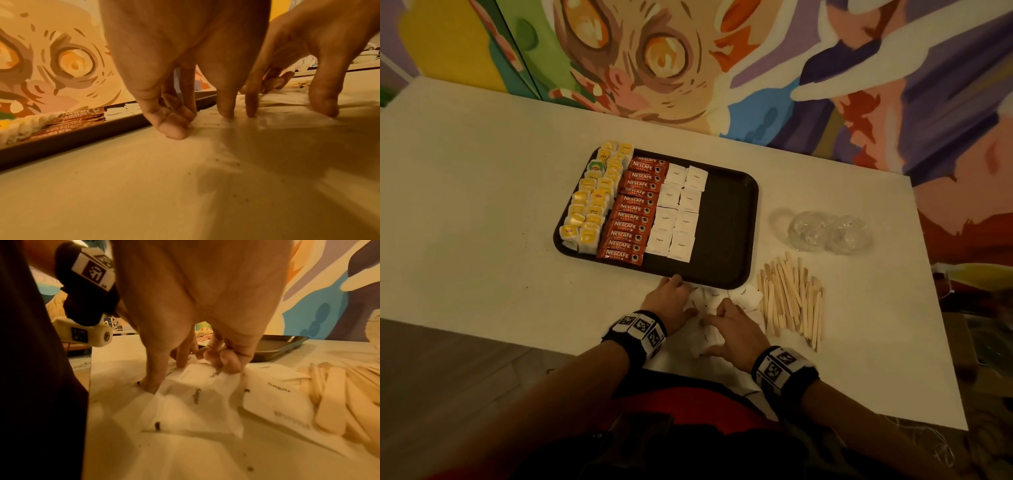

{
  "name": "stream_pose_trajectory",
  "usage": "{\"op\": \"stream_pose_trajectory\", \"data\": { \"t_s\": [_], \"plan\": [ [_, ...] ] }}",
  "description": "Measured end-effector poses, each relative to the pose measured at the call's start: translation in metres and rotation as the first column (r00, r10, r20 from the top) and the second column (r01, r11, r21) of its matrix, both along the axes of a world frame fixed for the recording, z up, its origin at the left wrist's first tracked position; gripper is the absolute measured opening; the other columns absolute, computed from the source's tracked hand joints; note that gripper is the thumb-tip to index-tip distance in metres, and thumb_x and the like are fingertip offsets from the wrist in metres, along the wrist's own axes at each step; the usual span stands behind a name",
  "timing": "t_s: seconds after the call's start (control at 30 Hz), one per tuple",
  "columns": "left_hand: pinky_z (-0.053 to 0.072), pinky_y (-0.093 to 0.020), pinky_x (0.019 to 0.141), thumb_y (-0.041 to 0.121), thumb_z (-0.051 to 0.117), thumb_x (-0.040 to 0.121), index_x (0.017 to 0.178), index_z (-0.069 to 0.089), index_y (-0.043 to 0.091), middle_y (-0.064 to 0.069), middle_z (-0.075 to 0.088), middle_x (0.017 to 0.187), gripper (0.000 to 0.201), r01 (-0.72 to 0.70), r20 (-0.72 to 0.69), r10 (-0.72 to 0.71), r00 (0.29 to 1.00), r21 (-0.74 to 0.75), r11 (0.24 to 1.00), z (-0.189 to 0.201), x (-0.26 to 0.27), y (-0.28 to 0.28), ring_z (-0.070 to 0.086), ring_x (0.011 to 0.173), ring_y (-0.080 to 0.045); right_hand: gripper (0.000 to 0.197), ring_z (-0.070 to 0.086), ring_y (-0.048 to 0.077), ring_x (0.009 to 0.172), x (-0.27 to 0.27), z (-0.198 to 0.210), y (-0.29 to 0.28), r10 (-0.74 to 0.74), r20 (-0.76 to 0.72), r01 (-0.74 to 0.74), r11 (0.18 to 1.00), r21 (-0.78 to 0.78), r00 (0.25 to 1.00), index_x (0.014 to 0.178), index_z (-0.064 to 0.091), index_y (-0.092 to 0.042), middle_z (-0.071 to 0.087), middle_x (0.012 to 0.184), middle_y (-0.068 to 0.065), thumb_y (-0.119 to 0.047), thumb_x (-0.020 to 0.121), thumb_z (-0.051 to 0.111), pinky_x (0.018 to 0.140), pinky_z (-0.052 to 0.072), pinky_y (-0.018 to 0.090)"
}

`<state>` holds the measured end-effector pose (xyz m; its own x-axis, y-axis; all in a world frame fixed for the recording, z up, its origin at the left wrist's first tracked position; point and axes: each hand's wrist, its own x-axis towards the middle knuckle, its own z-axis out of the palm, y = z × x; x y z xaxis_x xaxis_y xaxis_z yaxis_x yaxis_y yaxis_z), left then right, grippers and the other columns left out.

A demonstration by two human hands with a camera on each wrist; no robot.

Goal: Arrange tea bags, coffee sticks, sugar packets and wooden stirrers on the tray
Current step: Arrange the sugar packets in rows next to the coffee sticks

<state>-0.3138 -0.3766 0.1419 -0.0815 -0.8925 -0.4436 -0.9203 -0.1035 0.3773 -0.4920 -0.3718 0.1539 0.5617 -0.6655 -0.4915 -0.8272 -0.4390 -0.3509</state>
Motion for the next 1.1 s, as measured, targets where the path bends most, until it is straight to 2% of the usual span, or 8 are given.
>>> {"op": "stream_pose_trajectory", "data": {
  "t_s": [0.17, 0.43, 0.53, 0.63, 0.7, 0.8, 0.97, 1.1],
  "plan": [
    [0.041, -0.041, 0.105, 0.038, 0.063, 0.089, 0.130, 0.048, 0.020, -0.002, 0.050, 0.134, 0.047, -0.067, 0.006, 0.067, 0.998, 0.044, 0.997, 0.001, 0.001, -0.007, 0.037, 0.132, -0.025, 0.052, 0.041, 0.020, 0.108, 0.002, -0.001, -0.003, 0.002, 0.013, -0.002, 1.000, -0.004, 1.000, 0.127, 0.052, -0.025, 0.039, 0.123, 0.000, -0.041, 0.082, 0.074, 0.078, 0.039, 0.026],
    [0.038, -0.044, 0.109, 0.040, 0.068, 0.084, 0.131, 0.047, 0.016, -0.008, 0.042, 0.138, 0.057, -0.102, 0.122, 0.089, 0.989, 0.110, 0.989, -0.005, 0.012, -0.009, 0.028, 0.137, -0.032, 0.023, 0.044, 0.019, 0.107, 0.011, -0.006, -0.001, -0.062, 0.109, 0.064, 0.998, -0.017, 0.992, 0.111, 0.060, -0.022, 0.045, 0.120, 0.000, -0.033, 0.091, 0.066, 0.083, 0.038, 0.023],
    [0.039, -0.040, 0.108, 0.036, 0.068, 0.085, 0.128, 0.049, 0.015, -0.008, 0.047, 0.134, 0.052, -0.106, 0.115, 0.097, 0.989, 0.070, 0.992, -0.007, 0.013, -0.008, 0.038, 0.130, -0.029, 0.017, 0.045, 0.017, 0.107, 0.013, -0.008, -0.001, -0.080, 0.144, 0.082, 0.997, -0.006, 0.986, 0.106, 0.063, -0.023, 0.051, 0.117, -0.002, -0.032, 0.092, 0.065, 0.087, 0.038, 0.024],
    [0.044, -0.037, 0.102, 0.031, 0.070, 0.085, 0.127, 0.047, 0.012, -0.009, 0.052, 0.128, 0.051, -0.144, 0.078, 0.139, 0.987, 0.056, 0.988, -0.005, 0.014, -0.007, 0.047, 0.121, -0.027, 0.014, 0.047, 0.014, 0.099, 0.017, -0.005, -0.004, -0.121, 0.179, 0.125, 0.992, -0.011, 0.976, 0.104, 0.065, -0.022, 0.060, 0.108, -0.004, -0.032, 0.093, 0.063, 0.082, 0.033, 0.024],
    [0.046, -0.036, 0.098, 0.032, 0.071, 0.083, 0.124, 0.047, 0.012, -0.008, 0.054, 0.123, 0.052, -0.180, 0.065, 0.176, 0.982, 0.074, 0.981, -0.002, 0.016, -0.007, 0.051, 0.116, -0.026, 0.012, 0.046, 0.011, 0.093, 0.018, -0.004, -0.007, -0.219, 0.211, 0.215, 0.976, 0.043, 0.953, 0.099, 0.065, -0.022, 0.063, 0.098, -0.006, -0.033, 0.093, 0.063, 0.078, 0.034, 0.026],
    [0.048, -0.034, 0.092, 0.032, 0.070, 0.082, 0.115, 0.051, 0.012, -0.006, 0.058, 0.115, 0.043, -0.197, 0.043, 0.193, 0.980, 0.102, 0.975, 0.001, 0.020, -0.007, 0.054, 0.107, -0.024, 0.013, 0.055, 0.014, 0.088, 0.016, -0.005, -0.011, -0.323, 0.260, 0.312, 0.946, 0.083, 0.910, 0.095, 0.067, -0.024, 0.064, 0.088, -0.009, -0.036, 0.091, 0.065, 0.076, 0.048, 0.034],
    [0.046, -0.037, 0.097, 0.031, 0.064, 0.086, 0.115, 0.057, 0.015, -0.005, 0.060, 0.117, 0.034, -0.182, 0.013, 0.182, 0.983, 0.139, 0.973, 0.003, 0.022, -0.002, 0.054, 0.108, -0.023, 0.013, 0.058, 0.006, 0.082, 0.015, 0.001, -0.015, -0.466, 0.376, 0.433, 0.884, 0.175, 0.801, 0.099, 0.069, -0.020, 0.064, 0.088, -0.010, -0.029, 0.090, 0.068, 0.069, 0.044, 0.016],
    [0.044, -0.031, 0.095, 0.025, 0.058, 0.093, 0.116, 0.058, 0.012, -0.008, 0.056, 0.117, 0.026, -0.205, -0.061, 0.211, 0.975, 0.094, 0.974, 0.006, 0.028, 0.004, 0.052, 0.107, -0.022, 0.009, 0.063, 0.010, 0.089, 0.019, 0.000, -0.022, -0.573, 0.452, 0.508, 0.818, 0.270, 0.683, 0.100, 0.068, -0.023, 0.067, 0.097, -0.006, -0.026, 0.091, 0.068, 0.074, 0.052, 0.021]
  ]
}}
